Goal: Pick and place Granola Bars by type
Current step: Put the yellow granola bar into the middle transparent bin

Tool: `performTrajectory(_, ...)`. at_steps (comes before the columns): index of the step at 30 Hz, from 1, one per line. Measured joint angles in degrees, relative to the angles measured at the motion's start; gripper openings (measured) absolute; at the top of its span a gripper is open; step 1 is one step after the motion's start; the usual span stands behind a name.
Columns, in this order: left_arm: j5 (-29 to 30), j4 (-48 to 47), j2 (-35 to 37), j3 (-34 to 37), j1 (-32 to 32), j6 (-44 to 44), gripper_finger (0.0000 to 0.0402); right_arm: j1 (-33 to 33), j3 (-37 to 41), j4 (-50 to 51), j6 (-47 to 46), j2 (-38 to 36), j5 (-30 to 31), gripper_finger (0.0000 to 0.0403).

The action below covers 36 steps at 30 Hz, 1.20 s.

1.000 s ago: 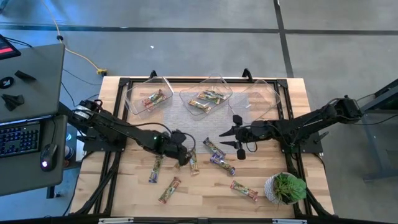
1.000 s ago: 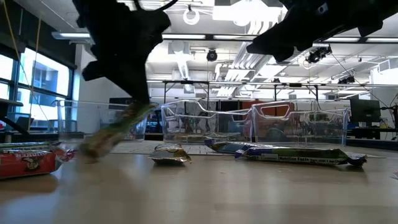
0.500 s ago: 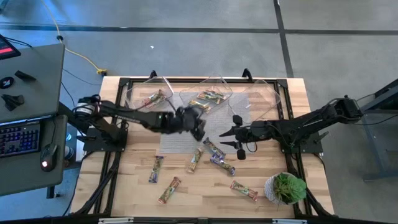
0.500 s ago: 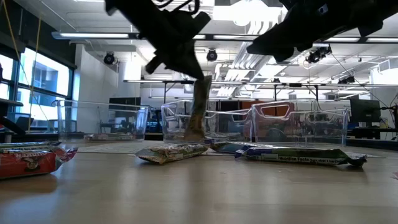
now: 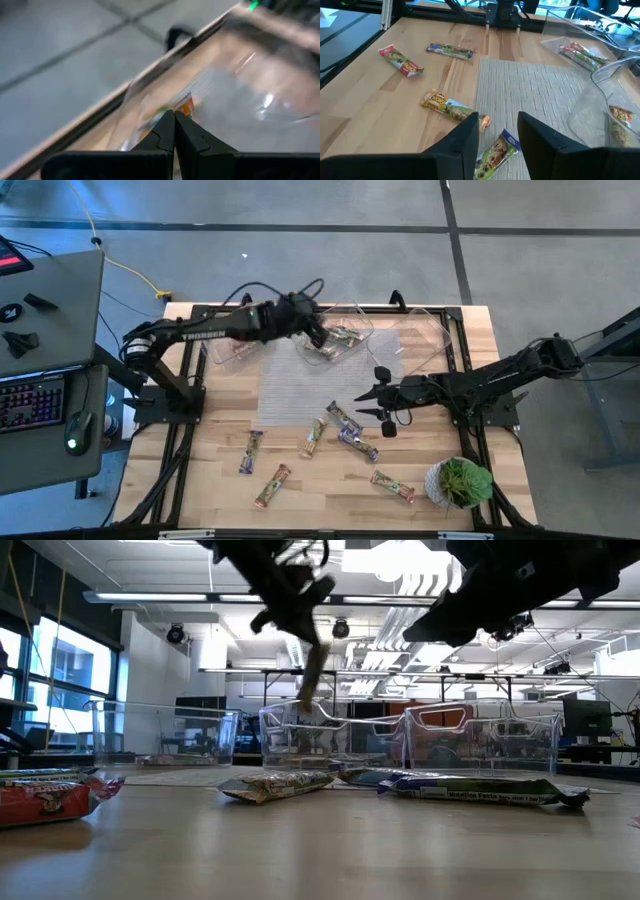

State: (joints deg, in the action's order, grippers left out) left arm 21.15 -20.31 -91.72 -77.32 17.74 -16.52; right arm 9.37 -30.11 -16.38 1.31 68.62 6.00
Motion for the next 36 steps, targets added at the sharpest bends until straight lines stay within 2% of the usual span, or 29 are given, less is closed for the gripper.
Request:
performTrajectory(5, -5.3, -6.8, -3.2, 0.1, 4.7, -4.9, 0.0000, 0.0, 0.0, 0.5, 0.0, 0.0, 0.0, 0.0119)
performTrajectory(11, -13.3, -3.9, -8.2, 0.1, 5.6, -1.7, 0.0000, 0.0, 0.0, 0.7, 0.0, 0.0, 0.0, 0.0119)
performTrajectory(26, -11.6, -1.4, -15.1, 0.1, 6.0, 4.7, 0.0003, 0.0, 0.0, 0.7, 0.0, 0.0, 0.0, 0.0119)
performTrajectory(30, -12.3, -1.5, -16.1, 0.1, 6.0, 4.7, 0.0032, 0.0, 0.0, 0.7, 0.0, 0.0, 0.0, 0.0119)
performTrajectory(36, -12.8, 2.8, -16.1, 0.0, 6.0, 4.7, 0.0115, 0.0, 0.0, 0.7, 0.0, 0.0, 0.0, 0.0119)
